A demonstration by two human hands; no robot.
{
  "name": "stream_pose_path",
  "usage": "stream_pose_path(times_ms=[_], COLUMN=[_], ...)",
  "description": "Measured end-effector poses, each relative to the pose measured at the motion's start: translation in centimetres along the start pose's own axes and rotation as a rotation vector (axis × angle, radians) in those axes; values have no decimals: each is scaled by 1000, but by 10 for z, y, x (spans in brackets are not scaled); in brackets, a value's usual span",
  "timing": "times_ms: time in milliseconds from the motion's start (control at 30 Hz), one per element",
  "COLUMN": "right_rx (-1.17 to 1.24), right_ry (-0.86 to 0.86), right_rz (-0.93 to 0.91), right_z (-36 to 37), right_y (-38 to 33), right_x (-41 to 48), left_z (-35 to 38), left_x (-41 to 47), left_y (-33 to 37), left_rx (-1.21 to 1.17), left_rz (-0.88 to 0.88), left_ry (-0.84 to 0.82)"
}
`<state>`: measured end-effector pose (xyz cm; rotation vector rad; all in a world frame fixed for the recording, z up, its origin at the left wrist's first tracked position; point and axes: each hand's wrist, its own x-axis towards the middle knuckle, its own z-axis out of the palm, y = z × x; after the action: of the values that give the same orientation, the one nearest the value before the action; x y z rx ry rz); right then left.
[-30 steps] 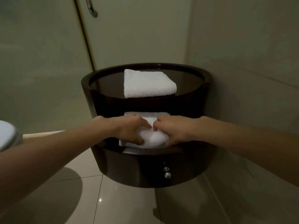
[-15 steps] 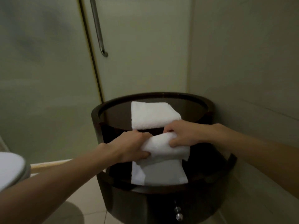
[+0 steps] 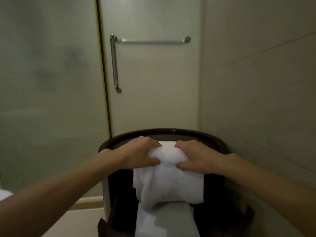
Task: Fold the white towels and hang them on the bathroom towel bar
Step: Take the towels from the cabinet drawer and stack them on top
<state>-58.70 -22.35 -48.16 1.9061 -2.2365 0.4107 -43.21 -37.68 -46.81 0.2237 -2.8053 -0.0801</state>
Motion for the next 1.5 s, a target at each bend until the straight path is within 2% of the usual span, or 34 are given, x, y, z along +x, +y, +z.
stream_pose_path(times_ms=[67,133,267,333,400,567,667,767,833,900,1000,1067,1233,1333,1500], right_rx=[37,35,-11,-15,-44,-275,-411,-534,-573,-538,-395,-309,-172,-235,-285], right_ry=[28,50,80,100,160,451,517,494,390,293,251,199,48,-70,-52], right_rz=[-35,-58,-70,-78,-78,6,44,48,-7,-79,-58,-45,-10,-17,-83], right_z=[-23,-45,-79,-90,-96,-81,-49,-7,22,45,55,53,39,45,65], right_y=[1,0,0,3,10,17,16,20,23,28,32,35,35,36,45], right_x=[8,21,58,76,94,128,134,127,116,101,77,70,71,64,48], left_z=[-21,-46,-82,-92,-100,-88,-47,7,40,57,52,43,50,63,81], left_x=[6,14,35,49,63,90,92,84,75,66,53,47,42,42,41], left_y=[0,-2,-7,-12,-20,-45,-60,-66,-67,-66,-63,-59,-51,-46,-46], left_rx=[-108,-112,126,215,280,418,412,454,476,350,93,59,204,286,393], left_rz=[-11,-31,-94,-104,-126,-188,-155,-210,-228,-200,-153,-112,-66,-76,-60], left_ry=[8,-2,-71,-49,38,378,438,249,67,-20,8,15,-59,-78,-39])
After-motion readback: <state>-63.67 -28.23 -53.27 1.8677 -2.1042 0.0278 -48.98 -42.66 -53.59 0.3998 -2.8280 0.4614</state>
